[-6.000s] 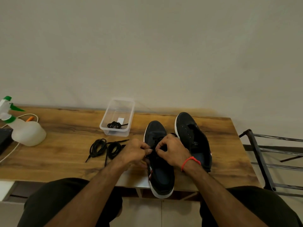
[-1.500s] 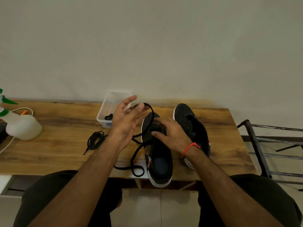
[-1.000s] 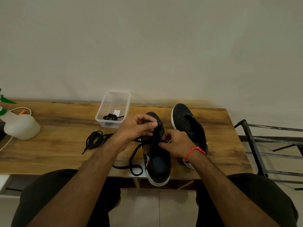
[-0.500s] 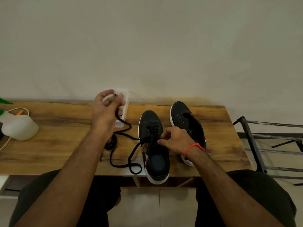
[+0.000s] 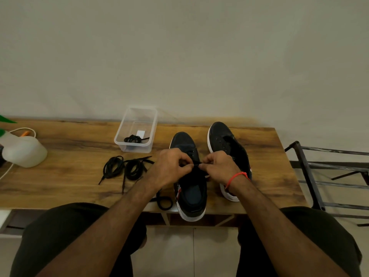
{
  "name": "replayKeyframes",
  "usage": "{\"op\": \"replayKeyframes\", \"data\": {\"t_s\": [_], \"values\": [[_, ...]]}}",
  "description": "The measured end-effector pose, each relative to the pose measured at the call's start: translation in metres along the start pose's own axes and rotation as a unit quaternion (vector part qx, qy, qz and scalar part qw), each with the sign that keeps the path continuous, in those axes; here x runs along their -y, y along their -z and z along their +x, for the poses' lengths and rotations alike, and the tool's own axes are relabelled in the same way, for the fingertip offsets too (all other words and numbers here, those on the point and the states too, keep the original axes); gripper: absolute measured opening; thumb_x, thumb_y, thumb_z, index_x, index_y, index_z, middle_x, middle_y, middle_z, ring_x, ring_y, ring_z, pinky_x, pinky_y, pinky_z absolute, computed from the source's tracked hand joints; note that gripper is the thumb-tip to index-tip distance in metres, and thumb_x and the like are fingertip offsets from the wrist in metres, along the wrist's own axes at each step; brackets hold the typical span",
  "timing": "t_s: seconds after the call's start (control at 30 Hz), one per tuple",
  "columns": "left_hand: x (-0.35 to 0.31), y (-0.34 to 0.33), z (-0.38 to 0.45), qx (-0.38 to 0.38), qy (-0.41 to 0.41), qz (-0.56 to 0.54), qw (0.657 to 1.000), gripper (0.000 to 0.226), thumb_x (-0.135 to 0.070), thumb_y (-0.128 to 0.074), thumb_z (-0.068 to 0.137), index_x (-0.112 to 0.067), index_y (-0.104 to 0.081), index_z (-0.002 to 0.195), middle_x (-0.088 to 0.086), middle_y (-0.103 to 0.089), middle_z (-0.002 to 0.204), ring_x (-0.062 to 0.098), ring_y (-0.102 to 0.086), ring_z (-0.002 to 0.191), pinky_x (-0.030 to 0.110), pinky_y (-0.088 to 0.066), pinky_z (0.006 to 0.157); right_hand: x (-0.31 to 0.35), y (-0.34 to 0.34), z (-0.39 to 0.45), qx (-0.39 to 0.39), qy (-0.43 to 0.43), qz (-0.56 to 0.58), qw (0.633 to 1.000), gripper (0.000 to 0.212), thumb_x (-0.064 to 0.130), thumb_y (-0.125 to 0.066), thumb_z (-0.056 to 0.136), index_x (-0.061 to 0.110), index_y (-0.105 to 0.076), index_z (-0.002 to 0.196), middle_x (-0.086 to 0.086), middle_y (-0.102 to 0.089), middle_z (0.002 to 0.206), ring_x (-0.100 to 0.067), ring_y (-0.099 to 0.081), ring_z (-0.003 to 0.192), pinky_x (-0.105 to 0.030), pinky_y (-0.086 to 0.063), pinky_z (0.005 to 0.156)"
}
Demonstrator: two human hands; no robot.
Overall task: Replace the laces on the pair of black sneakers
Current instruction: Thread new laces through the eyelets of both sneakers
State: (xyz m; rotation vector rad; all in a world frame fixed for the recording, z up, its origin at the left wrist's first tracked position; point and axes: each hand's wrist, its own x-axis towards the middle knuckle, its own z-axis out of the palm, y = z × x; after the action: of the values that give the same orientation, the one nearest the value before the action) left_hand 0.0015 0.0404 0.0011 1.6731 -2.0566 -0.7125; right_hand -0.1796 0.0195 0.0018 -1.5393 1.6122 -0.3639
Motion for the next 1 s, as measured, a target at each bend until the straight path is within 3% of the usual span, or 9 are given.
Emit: {"op": "replayKeyframes", "data": {"t_s": [0.3,0.5,0.73,1.0], "values": [[-0.0027,-0.0076,0.0009,-0.017,0.009,0.04,0.999,0.013,-0.033,-0.071,0.09,-0.022,-0.076,0.095,-0.006,-0.061,0.093,0.006,-0.057,0.085,0.029,-0.054,0.079,0.0001,0.0009,-0.0007,0.018,-0.004,0.047,0.999,0.012,0.012,-0.069,0.092,0.014,-0.073,0.081,-0.007,-0.074,0.088,-0.019,-0.073,0.086,-0.035,-0.063,0.072],[-0.0038,-0.007,0.0017,-0.011,0.008,0.051,0.999,0.015,-0.034,-0.071,0.091,-0.021,-0.074,0.096,-0.007,-0.058,0.094,0.007,-0.056,0.087,0.027,-0.054,0.077,-0.0027,0.0027,0.0006,0.051,0.003,0.076,0.996,0.011,0.019,-0.066,0.096,0.014,-0.074,0.1,-0.004,-0.075,0.095,-0.017,-0.073,0.09,-0.034,-0.063,0.075],[-0.0043,-0.01,0.0011,-0.007,-0.007,0.079,0.997,0.015,-0.034,-0.07,0.092,-0.02,-0.072,0.097,-0.008,-0.054,0.096,0.006,-0.054,0.088,0.019,-0.045,0.072,-0.0029,0.0026,0.0024,0.053,0.007,0.075,0.996,0.014,0.02,-0.062,0.099,0.015,-0.075,0.097,-0.003,-0.075,0.096,-0.016,-0.073,0.089,-0.034,-0.063,0.075],[-0.0005,-0.0053,0.0017,-0.028,0.017,0.044,0.998,0.014,-0.036,-0.069,0.093,-0.023,-0.073,0.094,-0.009,-0.061,0.096,0.005,-0.056,0.087,0.023,-0.049,0.073,-0.0068,0.0006,0.0049,0.041,0.025,0.059,0.997,0.008,0.016,-0.066,0.096,0.016,-0.073,0.098,-0.003,-0.075,0.096,-0.017,-0.073,0.089,-0.036,-0.062,0.076]]}}
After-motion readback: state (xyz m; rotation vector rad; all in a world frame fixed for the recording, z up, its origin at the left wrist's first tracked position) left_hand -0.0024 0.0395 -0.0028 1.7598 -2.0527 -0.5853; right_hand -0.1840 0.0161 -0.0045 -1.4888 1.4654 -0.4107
